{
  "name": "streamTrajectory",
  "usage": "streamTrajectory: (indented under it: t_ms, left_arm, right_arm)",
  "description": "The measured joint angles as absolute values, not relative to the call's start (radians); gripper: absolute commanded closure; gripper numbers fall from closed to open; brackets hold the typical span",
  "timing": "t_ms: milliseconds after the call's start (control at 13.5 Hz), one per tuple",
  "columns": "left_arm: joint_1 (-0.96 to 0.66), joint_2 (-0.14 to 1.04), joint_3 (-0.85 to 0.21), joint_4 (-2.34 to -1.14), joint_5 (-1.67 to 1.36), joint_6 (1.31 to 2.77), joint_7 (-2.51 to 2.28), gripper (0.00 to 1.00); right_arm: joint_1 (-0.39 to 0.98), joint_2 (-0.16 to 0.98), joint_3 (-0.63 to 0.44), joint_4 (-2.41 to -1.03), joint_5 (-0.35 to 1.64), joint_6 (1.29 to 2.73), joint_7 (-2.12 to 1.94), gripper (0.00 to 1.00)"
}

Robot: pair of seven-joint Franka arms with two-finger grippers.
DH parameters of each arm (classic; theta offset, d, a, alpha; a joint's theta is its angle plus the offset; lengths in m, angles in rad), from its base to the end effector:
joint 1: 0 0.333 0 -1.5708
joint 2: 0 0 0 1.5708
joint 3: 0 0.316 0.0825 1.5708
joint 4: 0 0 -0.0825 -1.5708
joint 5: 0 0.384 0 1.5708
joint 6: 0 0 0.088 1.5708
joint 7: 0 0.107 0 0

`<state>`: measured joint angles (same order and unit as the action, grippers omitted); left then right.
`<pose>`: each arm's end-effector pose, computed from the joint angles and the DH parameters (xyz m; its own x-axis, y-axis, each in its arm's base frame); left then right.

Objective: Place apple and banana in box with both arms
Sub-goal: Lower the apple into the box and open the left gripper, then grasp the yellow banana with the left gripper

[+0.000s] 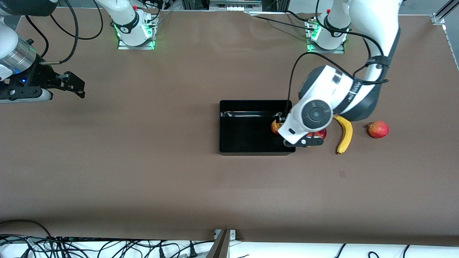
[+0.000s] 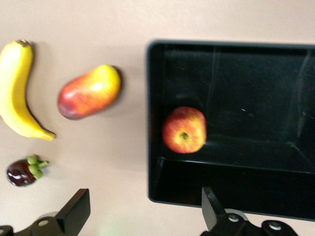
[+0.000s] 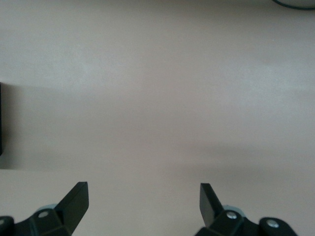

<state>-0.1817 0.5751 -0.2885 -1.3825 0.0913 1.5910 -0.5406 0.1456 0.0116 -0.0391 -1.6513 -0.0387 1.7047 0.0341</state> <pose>0.6174 -0.2639 0.3647 0.9421 0.0848 -0.3243 0.0504 -0.9923 -0.1130 0.5657 0.0569 0.5917 0.9961 0.0774 0.0430 0.0758 -0.9964 0.0375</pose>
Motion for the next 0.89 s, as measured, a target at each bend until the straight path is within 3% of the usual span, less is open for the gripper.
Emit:
streamTrajectory:
  t_ms: [518,887]
  left_arm:
    - [0.103,0.596,-0.276,-1.395,0.248,1.620,-0.042,0.00]
    - [0.263,0.625,-0.277,-1.708,0.280,2.032,0.171,0.00]
  right_arm:
    - [0.146,0.012,-0.039,-1.651,-0.039,1.705,0.034,0.00]
    - [0.146,0.012,-0.039,-1.651,-0.039,1.705,0.034,0.00]
